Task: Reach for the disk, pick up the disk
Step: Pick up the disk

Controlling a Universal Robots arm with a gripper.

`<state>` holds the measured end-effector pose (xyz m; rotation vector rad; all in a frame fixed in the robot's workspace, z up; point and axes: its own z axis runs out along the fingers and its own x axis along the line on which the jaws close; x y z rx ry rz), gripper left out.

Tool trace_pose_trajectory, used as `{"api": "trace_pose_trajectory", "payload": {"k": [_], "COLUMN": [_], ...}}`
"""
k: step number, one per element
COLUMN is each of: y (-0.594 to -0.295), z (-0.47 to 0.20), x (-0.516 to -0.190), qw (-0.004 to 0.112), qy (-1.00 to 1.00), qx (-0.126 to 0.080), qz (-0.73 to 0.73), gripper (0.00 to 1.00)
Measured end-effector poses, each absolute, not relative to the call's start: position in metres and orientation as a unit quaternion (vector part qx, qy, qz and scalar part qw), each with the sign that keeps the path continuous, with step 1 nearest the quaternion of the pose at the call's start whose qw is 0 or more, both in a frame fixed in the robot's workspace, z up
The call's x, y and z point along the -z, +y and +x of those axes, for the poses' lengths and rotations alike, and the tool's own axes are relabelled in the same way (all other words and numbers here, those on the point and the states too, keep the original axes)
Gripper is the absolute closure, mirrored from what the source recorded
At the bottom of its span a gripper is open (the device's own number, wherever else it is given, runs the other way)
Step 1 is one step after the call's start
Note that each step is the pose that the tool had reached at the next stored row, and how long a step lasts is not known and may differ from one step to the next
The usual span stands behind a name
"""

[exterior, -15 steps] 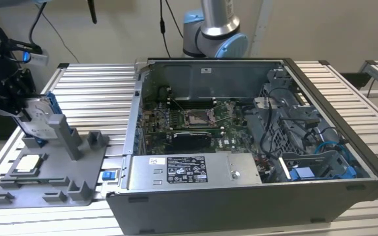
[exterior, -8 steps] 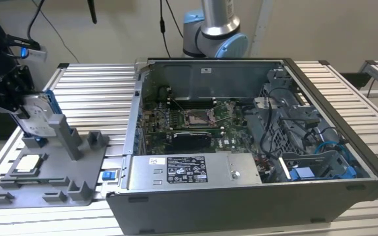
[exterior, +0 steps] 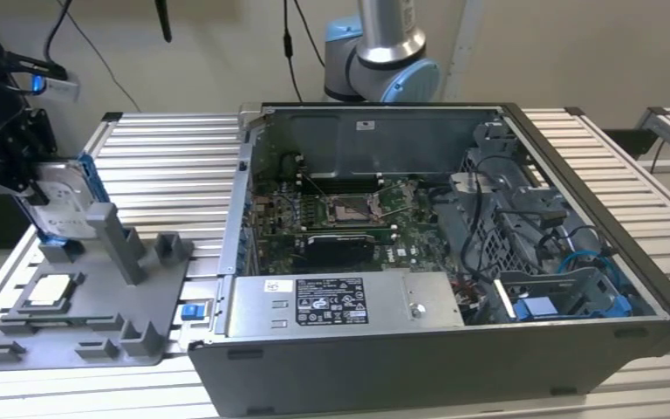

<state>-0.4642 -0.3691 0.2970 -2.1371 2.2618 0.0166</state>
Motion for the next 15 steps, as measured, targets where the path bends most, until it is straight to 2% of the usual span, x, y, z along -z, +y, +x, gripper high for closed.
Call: {"api": "trace_pose_trajectory", "payload": {"k": [15], "y": [-0.369], "z": [-0.464], "x": [-0.316], "qw": [0.015], "qy": [0.727], "qx": [-0.005], "qz": [-0.687], "gripper": [1.00]}}
